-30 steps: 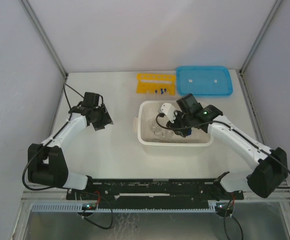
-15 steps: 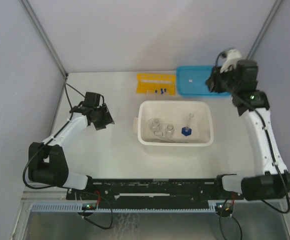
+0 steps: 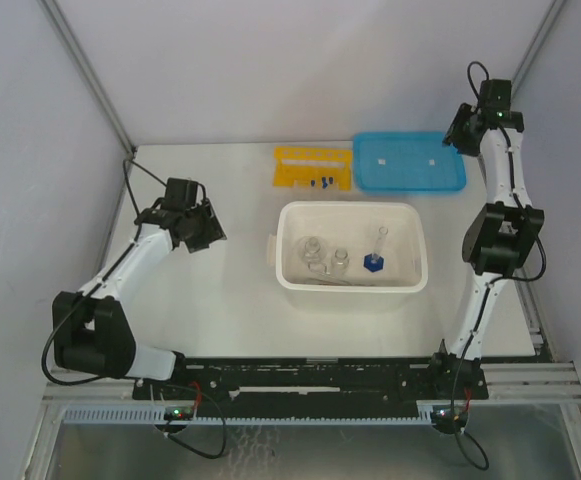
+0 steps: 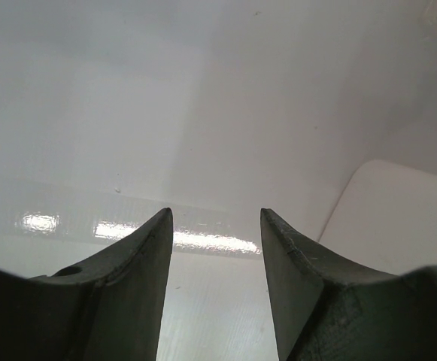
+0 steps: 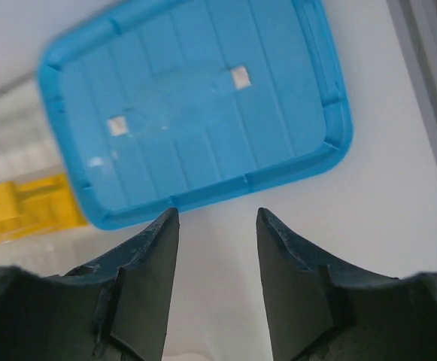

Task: Organize the chemistry lab equipment
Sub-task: Pick up the storage box lid at the center of the board.

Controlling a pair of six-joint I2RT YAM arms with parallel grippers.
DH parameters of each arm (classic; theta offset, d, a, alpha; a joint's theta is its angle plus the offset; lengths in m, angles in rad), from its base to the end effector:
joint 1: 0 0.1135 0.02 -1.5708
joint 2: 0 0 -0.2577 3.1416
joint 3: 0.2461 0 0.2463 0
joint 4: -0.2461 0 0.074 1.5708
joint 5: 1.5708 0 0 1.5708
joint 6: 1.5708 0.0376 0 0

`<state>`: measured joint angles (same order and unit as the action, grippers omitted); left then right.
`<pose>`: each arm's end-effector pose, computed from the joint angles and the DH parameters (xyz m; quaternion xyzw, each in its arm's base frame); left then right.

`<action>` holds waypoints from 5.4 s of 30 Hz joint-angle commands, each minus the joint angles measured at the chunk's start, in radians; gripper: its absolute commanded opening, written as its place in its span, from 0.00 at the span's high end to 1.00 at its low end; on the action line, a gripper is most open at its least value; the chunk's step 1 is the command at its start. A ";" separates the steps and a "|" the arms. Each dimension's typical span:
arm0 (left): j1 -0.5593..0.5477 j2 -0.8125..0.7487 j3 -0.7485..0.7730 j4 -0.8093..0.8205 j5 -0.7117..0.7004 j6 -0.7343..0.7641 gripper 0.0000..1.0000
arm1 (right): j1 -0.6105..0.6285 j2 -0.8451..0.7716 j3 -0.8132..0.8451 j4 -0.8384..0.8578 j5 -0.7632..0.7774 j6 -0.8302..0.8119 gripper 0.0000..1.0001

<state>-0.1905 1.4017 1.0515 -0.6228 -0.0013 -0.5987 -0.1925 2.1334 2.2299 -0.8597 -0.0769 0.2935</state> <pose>0.2793 -0.0538 0.2497 -0.1939 0.9358 -0.1126 0.2721 0.4619 -0.0871 0.3372 0.2064 0.8955 0.0551 0.3903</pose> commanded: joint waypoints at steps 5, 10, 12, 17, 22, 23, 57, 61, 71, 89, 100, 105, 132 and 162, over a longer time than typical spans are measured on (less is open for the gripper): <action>-0.006 -0.104 0.057 -0.006 -0.081 0.058 0.45 | -0.097 0.091 0.016 -0.019 0.096 -0.003 0.52; -0.006 -0.117 0.055 -0.001 -0.105 0.058 0.44 | -0.135 0.104 -0.020 0.011 0.109 -0.038 0.52; -0.007 -0.106 0.059 0.000 -0.097 0.054 0.44 | -0.148 0.129 -0.010 0.009 0.100 -0.041 0.52; -0.006 -0.084 0.077 0.005 -0.090 0.050 0.44 | -0.147 0.178 -0.004 0.042 0.053 -0.064 0.59; -0.007 -0.075 0.093 0.002 -0.088 0.049 0.44 | -0.139 0.222 0.005 0.063 0.004 -0.055 0.62; -0.007 -0.075 0.093 0.001 -0.087 0.049 0.44 | -0.138 0.229 0.007 0.074 0.004 -0.057 0.62; -0.006 -0.147 0.013 -0.017 -0.127 0.016 0.44 | -0.169 0.428 0.208 0.059 -0.016 -0.075 0.68; -0.007 -0.150 0.005 -0.015 -0.126 0.011 0.44 | -0.168 0.435 0.214 0.046 -0.015 -0.080 0.69; -0.007 -0.168 -0.022 -0.004 -0.123 -0.005 0.44 | -0.168 0.465 0.237 -0.011 -0.030 -0.081 0.69; 0.004 -0.229 -0.073 -0.004 -0.140 -0.007 0.44 | -0.150 0.502 0.288 -0.090 -0.017 -0.083 1.00; 0.004 -0.212 -0.033 0.022 -0.065 0.012 0.45 | -0.193 0.237 -0.059 0.122 -0.124 0.103 1.00; 0.002 -0.218 -0.033 0.032 -0.037 0.012 0.46 | -0.204 0.122 -0.112 0.177 -0.128 0.184 1.00; -0.007 -0.254 0.148 0.226 0.356 0.047 0.39 | -0.115 -0.411 -0.011 0.096 -0.159 0.077 1.00; -0.066 -0.362 -0.072 1.147 0.702 -0.485 0.28 | 0.097 -0.840 -0.333 -0.068 -0.318 0.061 1.00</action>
<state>-0.2481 1.0672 1.0283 0.4576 0.6907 -1.0473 -0.1104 1.3376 1.8835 -0.9642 -0.3744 0.3359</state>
